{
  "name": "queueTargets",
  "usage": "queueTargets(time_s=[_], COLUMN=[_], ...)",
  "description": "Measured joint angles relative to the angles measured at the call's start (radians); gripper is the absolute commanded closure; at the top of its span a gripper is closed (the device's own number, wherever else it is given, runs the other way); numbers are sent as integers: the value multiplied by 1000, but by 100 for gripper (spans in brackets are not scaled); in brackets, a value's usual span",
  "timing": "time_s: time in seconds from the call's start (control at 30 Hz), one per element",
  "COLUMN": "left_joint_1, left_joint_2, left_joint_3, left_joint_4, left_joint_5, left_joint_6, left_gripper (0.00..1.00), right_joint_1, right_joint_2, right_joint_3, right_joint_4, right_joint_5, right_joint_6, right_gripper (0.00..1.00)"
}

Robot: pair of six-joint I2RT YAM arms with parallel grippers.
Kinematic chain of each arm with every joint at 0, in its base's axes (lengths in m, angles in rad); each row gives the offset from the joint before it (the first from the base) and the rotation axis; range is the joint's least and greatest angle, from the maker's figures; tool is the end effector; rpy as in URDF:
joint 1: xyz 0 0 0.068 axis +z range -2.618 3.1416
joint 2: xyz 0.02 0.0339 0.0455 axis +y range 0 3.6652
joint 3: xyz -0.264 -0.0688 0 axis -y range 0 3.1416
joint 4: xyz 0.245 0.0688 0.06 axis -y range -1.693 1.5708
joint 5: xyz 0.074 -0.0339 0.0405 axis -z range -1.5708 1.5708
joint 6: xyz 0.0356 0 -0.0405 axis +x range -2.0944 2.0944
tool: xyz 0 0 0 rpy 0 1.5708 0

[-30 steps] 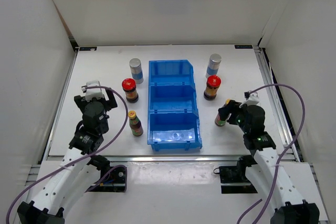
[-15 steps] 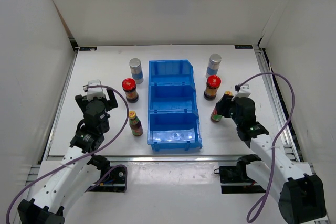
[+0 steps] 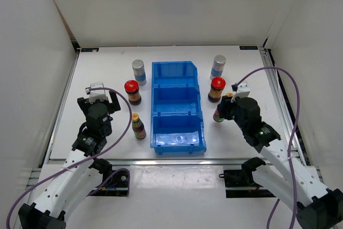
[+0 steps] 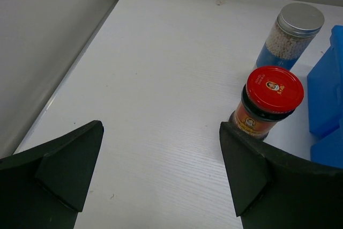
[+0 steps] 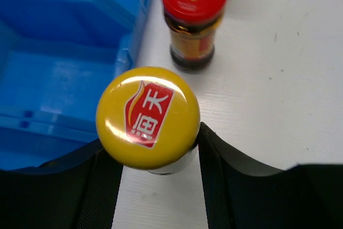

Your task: Organize the condiment bottles

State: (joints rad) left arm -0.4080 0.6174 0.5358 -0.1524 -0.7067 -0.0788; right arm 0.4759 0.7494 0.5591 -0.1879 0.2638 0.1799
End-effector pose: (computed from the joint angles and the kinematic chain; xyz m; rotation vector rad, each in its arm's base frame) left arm 0.1488 -0.0391 0.2827 -0.2082 1.7441 0.2827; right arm 0.1637 0.0739 0.2659 -0.1128 1.9362 0.1796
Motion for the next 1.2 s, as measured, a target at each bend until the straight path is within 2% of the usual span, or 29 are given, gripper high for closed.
queueTargets(time_s=[0.3, 0.53, 0.77, 1.03, 1.2], left_joint_1=[0, 0, 0, 0, 0], left_joint_2=[5, 9, 9, 9, 9], left_joint_3=[0, 0, 0, 0, 0], left_joint_4=[1, 3, 3, 3, 3], left_joint_5=[0, 0, 0, 0, 0], left_joint_6=[0, 1, 1, 1, 1], left_gripper=[0, 0, 0, 0, 0], right_joint_1=[185, 414, 632, 658, 658], right_joint_2=[-42, 46, 143, 175, 203], right_joint_3=[75, 75, 99, 62, 26], right_joint_4=[-54, -56, -6, 88, 116], right_joint_5=[23, 82, 225, 299, 328], right_joint_6=[-14, -11, -24, 39, 81], right_gripper=[100, 100, 100, 95, 95])
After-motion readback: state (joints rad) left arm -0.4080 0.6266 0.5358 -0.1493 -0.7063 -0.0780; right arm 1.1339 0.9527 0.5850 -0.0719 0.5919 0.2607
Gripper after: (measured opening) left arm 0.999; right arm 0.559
